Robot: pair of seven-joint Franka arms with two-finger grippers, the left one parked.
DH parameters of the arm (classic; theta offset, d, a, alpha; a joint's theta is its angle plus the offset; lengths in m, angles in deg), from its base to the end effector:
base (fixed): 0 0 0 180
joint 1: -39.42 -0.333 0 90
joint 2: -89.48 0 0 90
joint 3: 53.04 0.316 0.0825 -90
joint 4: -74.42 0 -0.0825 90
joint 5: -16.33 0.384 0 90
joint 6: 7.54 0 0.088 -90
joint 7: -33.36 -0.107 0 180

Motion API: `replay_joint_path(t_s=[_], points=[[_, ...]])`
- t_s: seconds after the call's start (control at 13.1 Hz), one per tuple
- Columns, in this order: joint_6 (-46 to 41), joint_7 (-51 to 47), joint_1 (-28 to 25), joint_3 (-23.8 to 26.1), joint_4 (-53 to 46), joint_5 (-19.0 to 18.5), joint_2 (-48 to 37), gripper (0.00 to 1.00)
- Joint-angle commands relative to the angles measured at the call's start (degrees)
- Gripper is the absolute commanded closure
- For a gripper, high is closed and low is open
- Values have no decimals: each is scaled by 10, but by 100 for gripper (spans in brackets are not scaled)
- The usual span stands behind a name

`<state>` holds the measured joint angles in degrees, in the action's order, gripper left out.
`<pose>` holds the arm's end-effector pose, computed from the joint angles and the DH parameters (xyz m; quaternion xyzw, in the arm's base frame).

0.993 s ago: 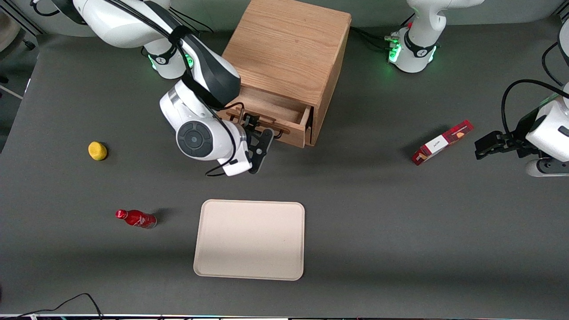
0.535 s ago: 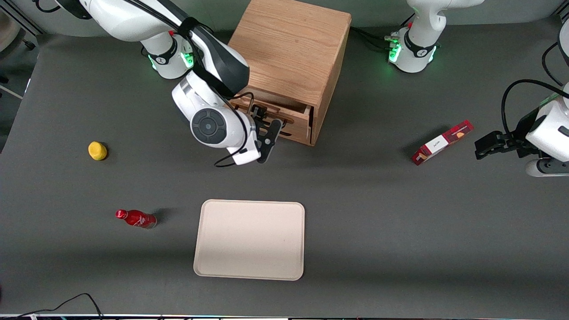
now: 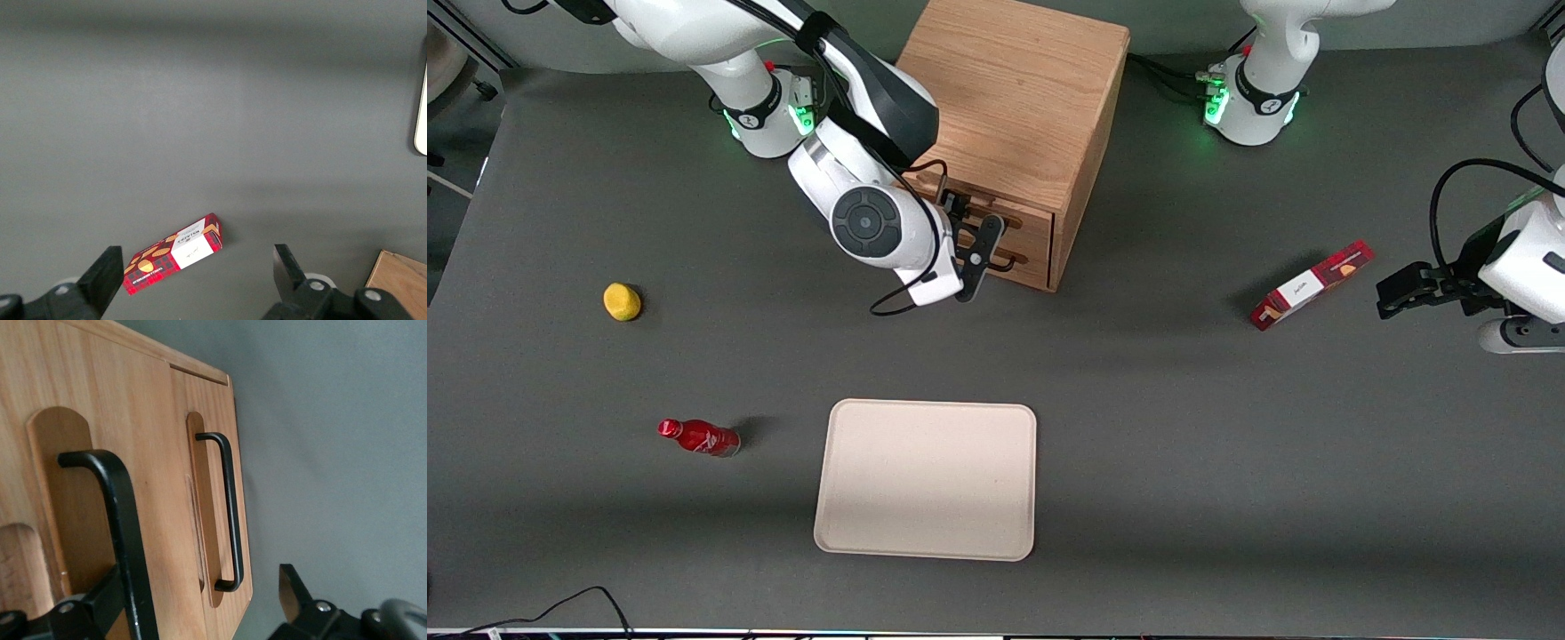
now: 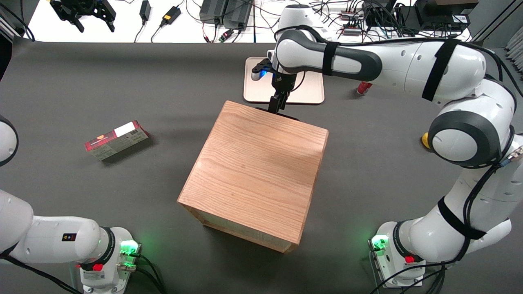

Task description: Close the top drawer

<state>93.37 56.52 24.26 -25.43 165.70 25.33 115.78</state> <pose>0.4895 0.4204 0.3800 -0.8366 -0.5037 0.1484 0.1560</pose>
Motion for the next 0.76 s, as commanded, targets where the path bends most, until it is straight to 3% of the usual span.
replay_joint_path(t_s=[0.0,0.69], points=[[8,-38,4,25,25,1,-21,0],[-12,-41,18,28,6,10,-37,0]])
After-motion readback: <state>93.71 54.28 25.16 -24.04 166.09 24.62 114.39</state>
